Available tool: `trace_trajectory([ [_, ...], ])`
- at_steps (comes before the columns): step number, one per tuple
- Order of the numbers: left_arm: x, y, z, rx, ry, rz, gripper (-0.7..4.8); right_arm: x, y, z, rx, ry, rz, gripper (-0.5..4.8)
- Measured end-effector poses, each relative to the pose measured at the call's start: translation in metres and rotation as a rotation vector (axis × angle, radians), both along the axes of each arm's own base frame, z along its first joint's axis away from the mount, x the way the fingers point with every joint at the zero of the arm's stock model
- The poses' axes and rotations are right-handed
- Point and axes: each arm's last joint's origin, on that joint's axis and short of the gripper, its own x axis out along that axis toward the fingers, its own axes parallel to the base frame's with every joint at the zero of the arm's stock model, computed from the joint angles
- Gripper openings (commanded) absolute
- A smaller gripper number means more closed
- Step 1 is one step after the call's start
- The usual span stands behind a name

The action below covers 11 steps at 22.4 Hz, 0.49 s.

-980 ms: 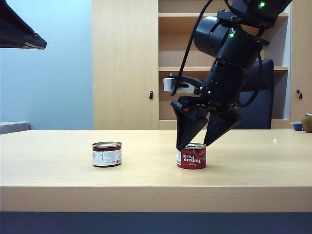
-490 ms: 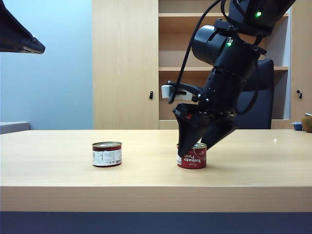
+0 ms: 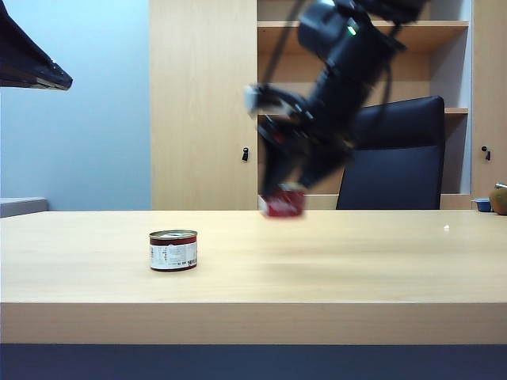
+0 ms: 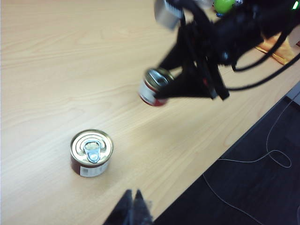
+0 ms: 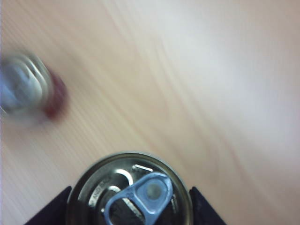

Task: Stack a can of tomatoes on the right onto the can of tomatoes on the left.

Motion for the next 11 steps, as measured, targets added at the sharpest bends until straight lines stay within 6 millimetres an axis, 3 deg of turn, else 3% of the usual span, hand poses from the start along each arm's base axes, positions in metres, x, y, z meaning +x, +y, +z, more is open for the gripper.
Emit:
trace_trajectory([
  [3, 0.001, 0.002, 0.0, 0.056, -0.031, 0.06, -0.05, 0.002, 0.042, 0.015, 0.057, -0.082, 0.089, 3.05],
  [7, -0.001, 0.004, 0.003, 0.09, -0.063, 0.144, -0.05, 0.004, 0.086, -0.003, 0.025, -0.034, 0.166, 3.06],
  [11, -0.004, 0.005, 0.006, 0.087, -0.083, 0.148, -0.05, 0.003, 0.102, -0.002, 0.045, -0.059, 0.196, 3.06],
])
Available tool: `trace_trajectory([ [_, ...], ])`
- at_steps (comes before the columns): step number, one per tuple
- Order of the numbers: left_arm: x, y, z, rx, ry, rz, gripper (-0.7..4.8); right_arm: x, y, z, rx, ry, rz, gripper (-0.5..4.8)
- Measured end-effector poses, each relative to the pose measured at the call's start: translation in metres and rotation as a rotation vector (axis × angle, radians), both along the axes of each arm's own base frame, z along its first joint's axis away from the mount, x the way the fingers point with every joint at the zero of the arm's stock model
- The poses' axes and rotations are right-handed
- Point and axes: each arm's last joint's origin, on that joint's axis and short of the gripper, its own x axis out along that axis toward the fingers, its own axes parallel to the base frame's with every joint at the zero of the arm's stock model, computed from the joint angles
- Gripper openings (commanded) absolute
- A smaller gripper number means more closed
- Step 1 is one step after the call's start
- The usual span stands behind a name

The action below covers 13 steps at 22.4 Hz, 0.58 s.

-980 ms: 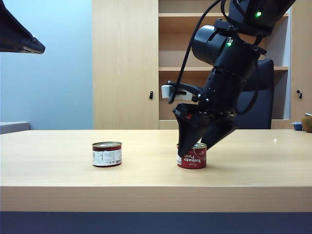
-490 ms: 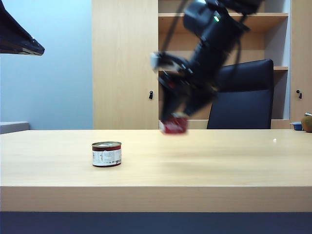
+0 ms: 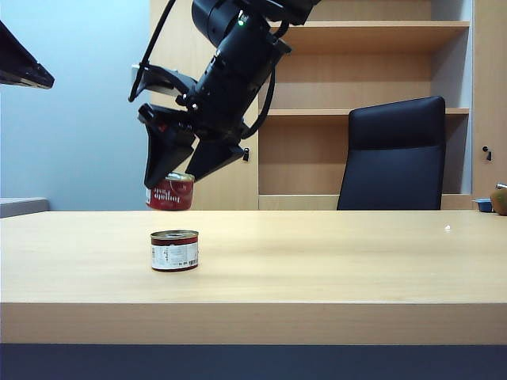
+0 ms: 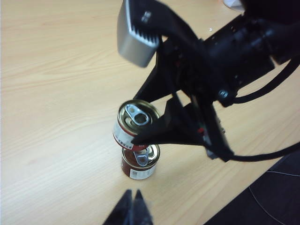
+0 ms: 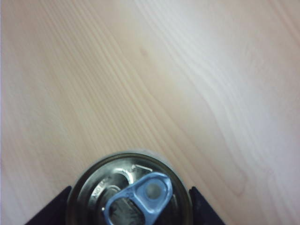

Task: Stack a can of tomatoes on the right onto the can of tomatoes on the left.

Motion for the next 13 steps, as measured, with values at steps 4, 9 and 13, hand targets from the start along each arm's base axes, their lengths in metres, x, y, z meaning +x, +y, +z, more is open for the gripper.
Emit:
trace_trajectory([
  [4, -0.001, 0.0, 0.001, -0.001, -0.004, 0.0, -0.05, -0.001, 0.001, -0.018, -0.055, 0.059, 0.002, 3.06],
  [9, -0.001, 0.0, 0.001, -0.001, -0.006, 0.0, -0.05, -0.002, 0.002, -0.017, -0.053, 0.058, 0.004, 4.47],
  [13, -0.001, 0.0, 0.001, 0.0, -0.006, 0.001, -0.05, -0.002, 0.001, -0.015, -0.065, 0.054, -0.006, 4.79],
])
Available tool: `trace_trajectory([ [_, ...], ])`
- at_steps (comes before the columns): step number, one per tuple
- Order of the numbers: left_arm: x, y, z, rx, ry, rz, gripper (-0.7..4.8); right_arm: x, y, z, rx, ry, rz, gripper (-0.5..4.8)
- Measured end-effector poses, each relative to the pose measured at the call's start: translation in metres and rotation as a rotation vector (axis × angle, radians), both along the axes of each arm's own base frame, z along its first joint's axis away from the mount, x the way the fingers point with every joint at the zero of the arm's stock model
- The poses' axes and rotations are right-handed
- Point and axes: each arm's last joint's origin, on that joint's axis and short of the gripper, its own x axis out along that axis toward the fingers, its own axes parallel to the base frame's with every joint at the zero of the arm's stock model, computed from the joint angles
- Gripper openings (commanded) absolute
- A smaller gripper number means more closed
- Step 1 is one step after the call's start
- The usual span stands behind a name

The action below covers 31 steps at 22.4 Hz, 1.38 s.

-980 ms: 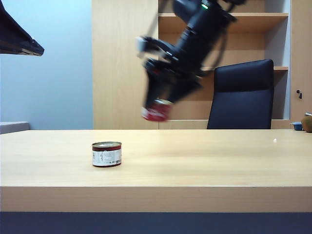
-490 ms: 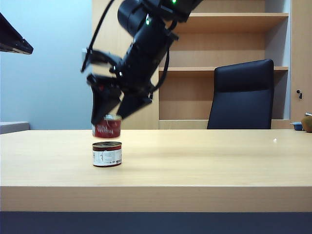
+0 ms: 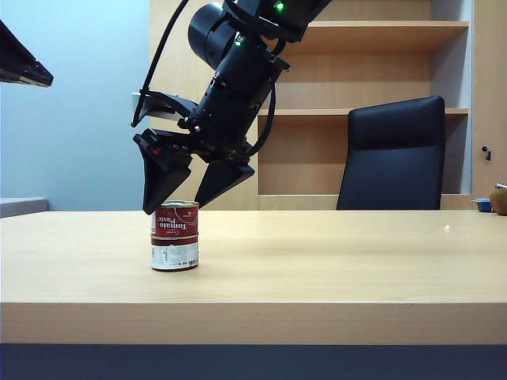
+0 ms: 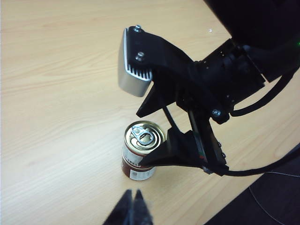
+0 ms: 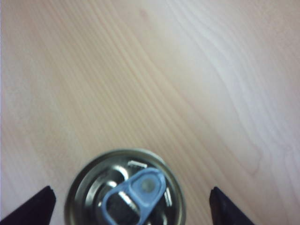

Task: Stack a can of tomatoes on the right onto the can of tomatoes on the left.

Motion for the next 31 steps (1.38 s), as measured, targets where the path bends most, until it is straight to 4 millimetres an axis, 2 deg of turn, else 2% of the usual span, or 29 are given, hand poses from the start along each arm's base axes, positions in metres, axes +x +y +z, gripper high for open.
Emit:
trace_trajectory([
  [2, 0.0, 0.0, 0.0, 0.001, -0.003, 0.003, -0.05, -0.004, 0.002, 0.013, -0.008, 0.006, 0.008, 4.79],
  [3, 0.001, 0.0, 0.001, 0.003, -0.014, 0.02, -0.05, -0.011, 0.002, 0.03, 0.007, -0.014, 0.012, 4.79],
  [4, 0.002, 0.001, 0.003, 0.004, -0.034, 0.041, -0.05, -0.018, 0.002, 0.047, 0.027, -0.043, 0.008, 3.86],
  [5, 0.004, 0.002, 0.008, -0.008, -0.075, 0.101, -0.05, -0.034, -0.003, 0.082, 0.078, -0.121, 0.003, 2.37],
  [6, 0.005, 0.003, 0.011, -0.021, -0.099, 0.138, -0.05, -0.043, -0.007, 0.102, 0.106, -0.169, -0.007, -0.03],
  [7, 0.007, 0.004, 0.017, -0.04, -0.154, 0.196, -0.05, -0.056, -0.016, 0.132, 0.15, -0.234, -0.017, 0.0],
  [9, 0.007, 0.005, 0.023, -0.05, -0.218, 0.249, -0.05, -0.067, -0.03, 0.149, 0.175, -0.266, -0.028, -0.09],
  [11, 0.005, 0.007, 0.03, -0.062, -0.283, 0.297, -0.05, -0.075, -0.048, 0.154, 0.182, -0.281, -0.051, -0.09],
  [14, -0.001, 0.009, 0.042, -0.081, -0.384, 0.344, -0.05, -0.085, -0.072, 0.155, 0.232, -0.329, -0.105, -0.09],
  [18, -0.012, 0.012, 0.048, -0.035, -0.492, 0.401, -0.05, -0.108, -0.117, 0.157, 0.37, -0.459, -0.232, -0.09],
  [19, -0.015, 0.013, 0.046, -0.014, -0.511, 0.413, -0.05, -0.119, -0.135, 0.156, 0.456, -0.537, -0.273, -0.09],
  [21, -0.02, 0.014, 0.037, -0.001, -0.52, 0.426, -0.05, -0.14, -0.163, 0.145, 0.521, -0.622, -0.362, -0.08],
  [22, -0.022, 0.015, 0.033, -0.003, -0.531, 0.43, -0.05, -0.146, -0.169, 0.143, 0.545, -0.664, -0.398, -0.08],
  [24, -0.026, 0.015, 0.017, -0.013, -0.56, 0.435, -0.05, -0.173, -0.193, 0.136, 0.586, -0.747, -0.484, -0.08],
  [26, -0.026, 0.016, 0.013, -0.02, -0.58, 0.45, -0.05, -0.183, -0.202, 0.14, 0.62, -0.789, -0.5, -0.07],
  [27, -0.026, 0.016, 0.007, -0.013, -0.564, 0.475, -0.05, -0.194, -0.212, 0.138, 0.605, -0.805, -0.548, -0.05],
  [31, -0.024, 0.017, -0.001, 0.02, -0.481, 0.486, -0.05, -0.206, -0.226, 0.137, 0.507, -0.826, -0.722, -0.05],
])
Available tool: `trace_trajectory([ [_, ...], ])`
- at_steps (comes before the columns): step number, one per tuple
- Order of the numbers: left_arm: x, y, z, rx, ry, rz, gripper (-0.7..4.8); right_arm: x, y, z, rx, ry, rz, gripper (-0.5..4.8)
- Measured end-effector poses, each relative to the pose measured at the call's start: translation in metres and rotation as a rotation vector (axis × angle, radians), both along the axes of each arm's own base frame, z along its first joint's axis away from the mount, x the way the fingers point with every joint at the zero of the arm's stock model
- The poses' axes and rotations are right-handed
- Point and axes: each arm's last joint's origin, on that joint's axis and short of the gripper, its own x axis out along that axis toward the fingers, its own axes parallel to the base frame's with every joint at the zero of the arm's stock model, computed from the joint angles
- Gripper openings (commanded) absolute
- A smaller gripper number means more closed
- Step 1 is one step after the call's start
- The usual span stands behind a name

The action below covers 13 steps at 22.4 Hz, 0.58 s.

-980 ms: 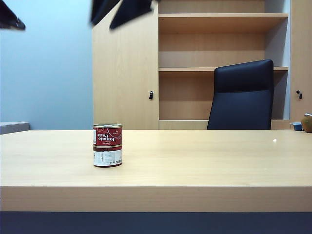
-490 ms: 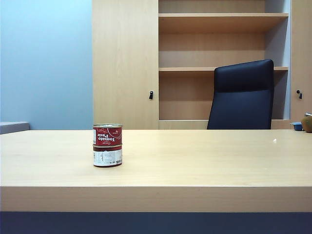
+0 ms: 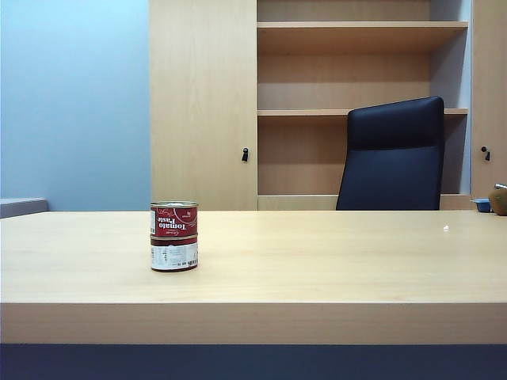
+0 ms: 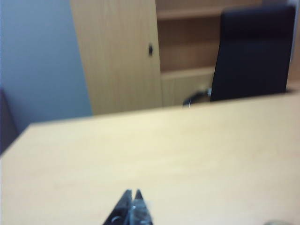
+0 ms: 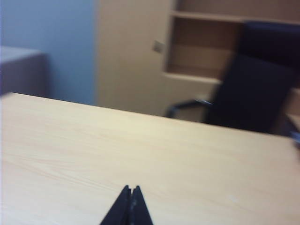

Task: Stack a can of tomatoes on the right onto the can of tomatoes on the left.

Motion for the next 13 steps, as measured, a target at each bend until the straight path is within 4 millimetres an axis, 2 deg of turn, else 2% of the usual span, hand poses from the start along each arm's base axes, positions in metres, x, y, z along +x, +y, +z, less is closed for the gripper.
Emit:
trace_trajectory([
  [4, 0.001, 0.0, -0.01, 0.013, 0.102, 0.003, -0.05, -0.009, -0.008, -0.001, -0.008, 0.018, -0.077, -0.05],
  [13, -0.004, 0.0, -0.022, 0.027, 0.206, 0.005, -0.05, -0.01, -0.009, 0.0, -0.004, 0.013, -0.078, -0.05],
])
